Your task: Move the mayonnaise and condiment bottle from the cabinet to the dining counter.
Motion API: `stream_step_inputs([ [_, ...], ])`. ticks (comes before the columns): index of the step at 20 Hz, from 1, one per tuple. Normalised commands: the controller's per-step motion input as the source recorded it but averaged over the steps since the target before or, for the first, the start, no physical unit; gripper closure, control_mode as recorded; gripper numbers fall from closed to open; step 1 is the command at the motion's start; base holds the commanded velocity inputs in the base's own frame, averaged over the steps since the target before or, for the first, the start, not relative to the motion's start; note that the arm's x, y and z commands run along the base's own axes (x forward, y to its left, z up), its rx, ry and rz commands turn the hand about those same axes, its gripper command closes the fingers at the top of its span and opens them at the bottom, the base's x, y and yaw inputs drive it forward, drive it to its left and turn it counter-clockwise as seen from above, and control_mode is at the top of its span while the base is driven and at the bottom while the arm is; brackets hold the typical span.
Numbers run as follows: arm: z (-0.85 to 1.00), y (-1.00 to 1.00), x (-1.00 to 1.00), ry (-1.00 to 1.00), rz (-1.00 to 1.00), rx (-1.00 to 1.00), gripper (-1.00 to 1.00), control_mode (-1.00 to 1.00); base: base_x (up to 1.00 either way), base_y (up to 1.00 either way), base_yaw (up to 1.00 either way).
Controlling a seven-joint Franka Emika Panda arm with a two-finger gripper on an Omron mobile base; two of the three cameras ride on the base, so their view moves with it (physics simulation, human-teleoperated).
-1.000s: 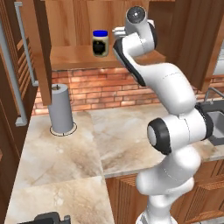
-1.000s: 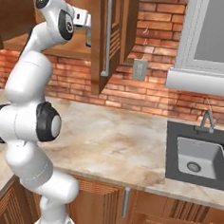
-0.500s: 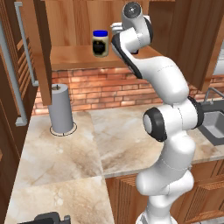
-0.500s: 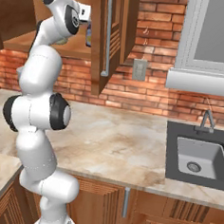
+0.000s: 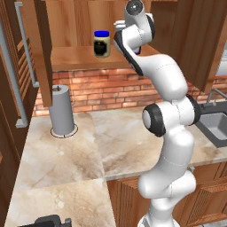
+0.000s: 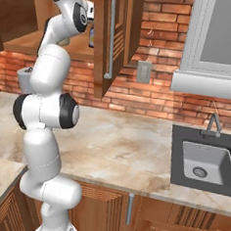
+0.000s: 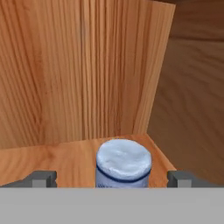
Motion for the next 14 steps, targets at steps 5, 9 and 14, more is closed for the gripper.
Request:
stream_step_inputs([
  [5, -0.05, -0.20, 0.06, 0.00, -0.01, 0.00, 1.00, -1.00, 0.00, 0.00, 0.00],
  [9, 0.00, -0.01, 0.00, 0.00, 0.00, 0.00, 1.00, -1.00, 0.00, 0.00, 0.00],
  [14, 0.00, 0.07, -0.21, 0.00, 0.00, 0.02, 1.00, -1.00, 0.00, 0.00, 0.00],
])
